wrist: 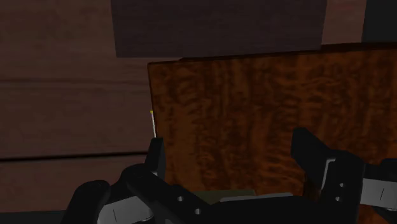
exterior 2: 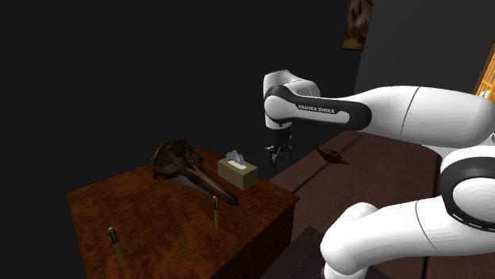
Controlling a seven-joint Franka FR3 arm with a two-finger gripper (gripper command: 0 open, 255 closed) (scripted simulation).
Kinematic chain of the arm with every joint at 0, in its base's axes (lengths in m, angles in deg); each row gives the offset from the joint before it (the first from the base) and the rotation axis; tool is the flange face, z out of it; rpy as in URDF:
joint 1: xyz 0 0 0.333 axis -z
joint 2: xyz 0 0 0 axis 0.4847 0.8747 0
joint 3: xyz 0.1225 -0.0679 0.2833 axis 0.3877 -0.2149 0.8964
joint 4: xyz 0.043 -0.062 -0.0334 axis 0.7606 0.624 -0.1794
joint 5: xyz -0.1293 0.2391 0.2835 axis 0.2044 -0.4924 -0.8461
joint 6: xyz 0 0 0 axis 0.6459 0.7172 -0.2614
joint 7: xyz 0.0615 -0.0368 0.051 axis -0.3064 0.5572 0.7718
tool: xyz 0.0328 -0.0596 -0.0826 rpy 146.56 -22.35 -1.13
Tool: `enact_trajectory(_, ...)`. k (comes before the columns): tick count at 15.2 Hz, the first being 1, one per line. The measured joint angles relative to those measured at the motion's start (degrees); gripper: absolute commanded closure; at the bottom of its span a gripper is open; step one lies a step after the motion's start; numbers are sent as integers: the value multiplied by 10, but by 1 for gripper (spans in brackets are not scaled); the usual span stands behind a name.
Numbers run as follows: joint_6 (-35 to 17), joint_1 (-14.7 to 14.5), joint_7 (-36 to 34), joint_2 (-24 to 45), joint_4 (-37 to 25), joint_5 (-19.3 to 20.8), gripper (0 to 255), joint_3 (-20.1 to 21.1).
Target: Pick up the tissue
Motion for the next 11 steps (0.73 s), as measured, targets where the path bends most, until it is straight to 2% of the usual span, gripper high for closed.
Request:
enact_trajectory(1, 0, 0, 0, 0, 0, 0, 0, 0)
enact_trajectory(4, 2, 8, -27, 64, -45, 15, 0, 23)
enact_trajectory(11, 53, 29, -133, 289, -235, 82, 0, 98)
